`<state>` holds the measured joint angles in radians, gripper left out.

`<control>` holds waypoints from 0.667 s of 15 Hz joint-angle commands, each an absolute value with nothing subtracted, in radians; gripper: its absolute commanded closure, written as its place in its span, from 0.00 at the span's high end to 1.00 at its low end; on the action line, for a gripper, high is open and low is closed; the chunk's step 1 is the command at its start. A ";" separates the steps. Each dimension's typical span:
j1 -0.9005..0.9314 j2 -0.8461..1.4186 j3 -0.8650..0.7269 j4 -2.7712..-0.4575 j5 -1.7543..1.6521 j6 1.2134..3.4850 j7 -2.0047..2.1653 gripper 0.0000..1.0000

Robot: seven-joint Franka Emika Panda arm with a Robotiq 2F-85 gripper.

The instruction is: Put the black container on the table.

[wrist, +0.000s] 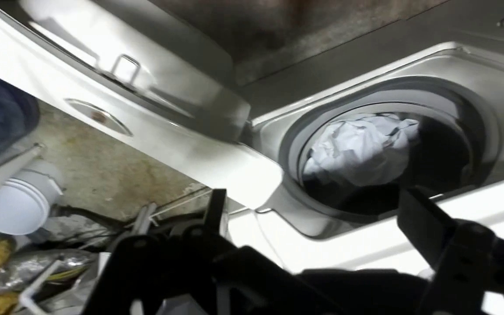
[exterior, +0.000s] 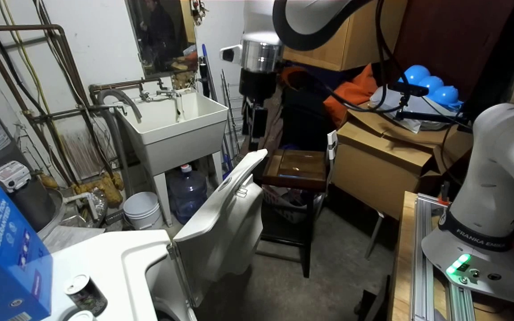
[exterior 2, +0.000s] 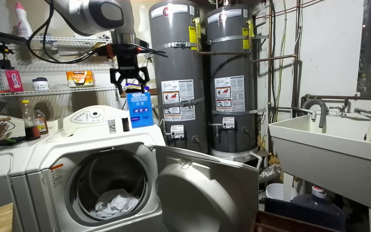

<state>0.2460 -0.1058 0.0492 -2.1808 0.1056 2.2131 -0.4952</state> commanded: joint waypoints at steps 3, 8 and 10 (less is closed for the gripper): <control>0.258 -0.035 0.160 -2.138 0.161 2.206 -0.558 1.00; 0.270 -0.008 0.192 -2.116 0.175 2.198 -0.591 1.00; 0.268 -0.008 0.189 -2.113 0.175 2.194 -0.597 1.00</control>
